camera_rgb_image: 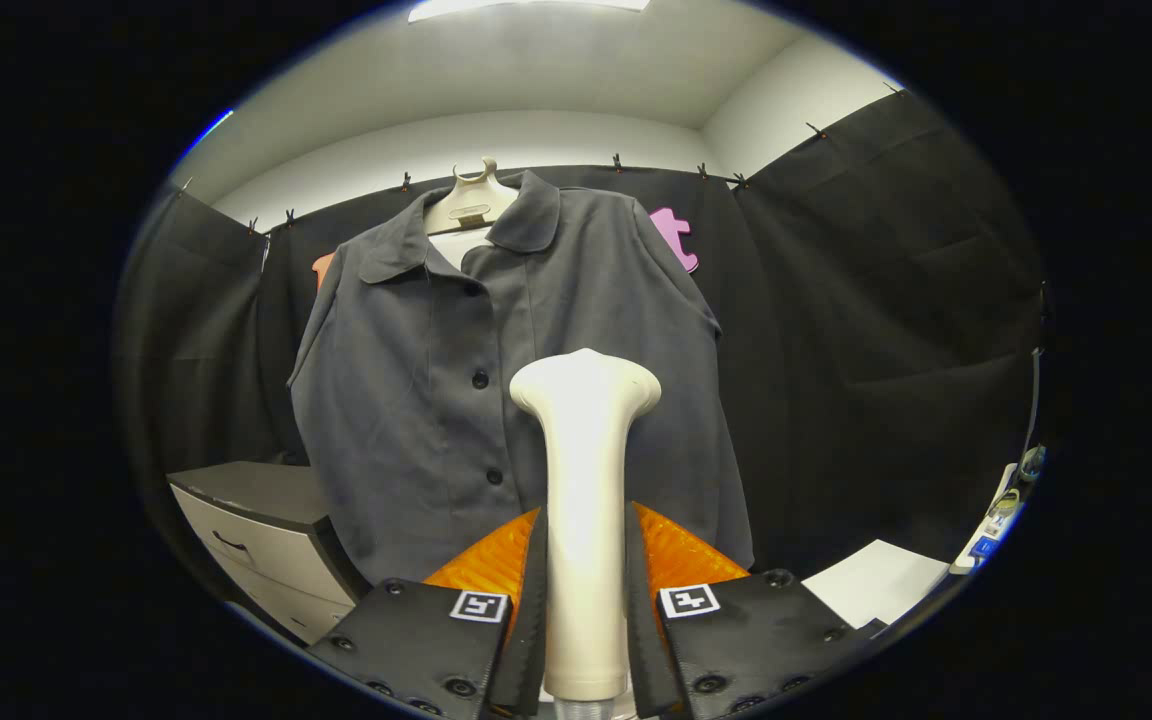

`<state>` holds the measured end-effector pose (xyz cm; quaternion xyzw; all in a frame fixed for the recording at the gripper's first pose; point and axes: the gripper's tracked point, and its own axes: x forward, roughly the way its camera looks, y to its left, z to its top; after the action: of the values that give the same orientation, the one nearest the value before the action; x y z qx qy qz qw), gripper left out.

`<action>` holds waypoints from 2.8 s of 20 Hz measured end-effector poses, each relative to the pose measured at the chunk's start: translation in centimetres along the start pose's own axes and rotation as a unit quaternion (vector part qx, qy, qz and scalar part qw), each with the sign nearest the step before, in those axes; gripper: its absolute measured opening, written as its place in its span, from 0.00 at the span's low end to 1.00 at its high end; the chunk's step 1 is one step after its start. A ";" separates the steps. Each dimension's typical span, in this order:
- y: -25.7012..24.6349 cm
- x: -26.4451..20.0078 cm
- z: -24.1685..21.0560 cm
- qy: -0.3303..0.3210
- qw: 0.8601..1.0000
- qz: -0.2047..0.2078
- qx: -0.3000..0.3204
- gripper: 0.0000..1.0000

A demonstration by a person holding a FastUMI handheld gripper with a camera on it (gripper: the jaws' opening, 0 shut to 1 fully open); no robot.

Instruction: Iron the clothes twice with a garment steamer, once on the left side and once on the right side.

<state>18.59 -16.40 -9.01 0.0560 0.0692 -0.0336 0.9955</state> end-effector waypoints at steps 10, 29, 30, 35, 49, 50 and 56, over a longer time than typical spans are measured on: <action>-1.0 -3.0 -6.6 0.055 0.998 -0.009 0.012 0.41; -1.7 -9.9 -9.2 0.076 0.997 -0.027 0.011 0.41; -1.3 -10.5 -8.7 0.071 0.997 -0.024 0.009 0.41; 1.5 -13.0 -5.9 0.042 0.999 -0.007 0.005 0.41; 9.6 -18.9 2.0 -0.036 0.998 0.053 -0.015 0.41; 10.1 -19.4 2.6 -0.041 0.997 0.057 -0.019 0.41; 12.0 -21.5 3.9 -0.059 0.996 0.068 -0.026 0.41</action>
<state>-1.24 -3.66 -0.80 0.0322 0.0070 0.0324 0.9989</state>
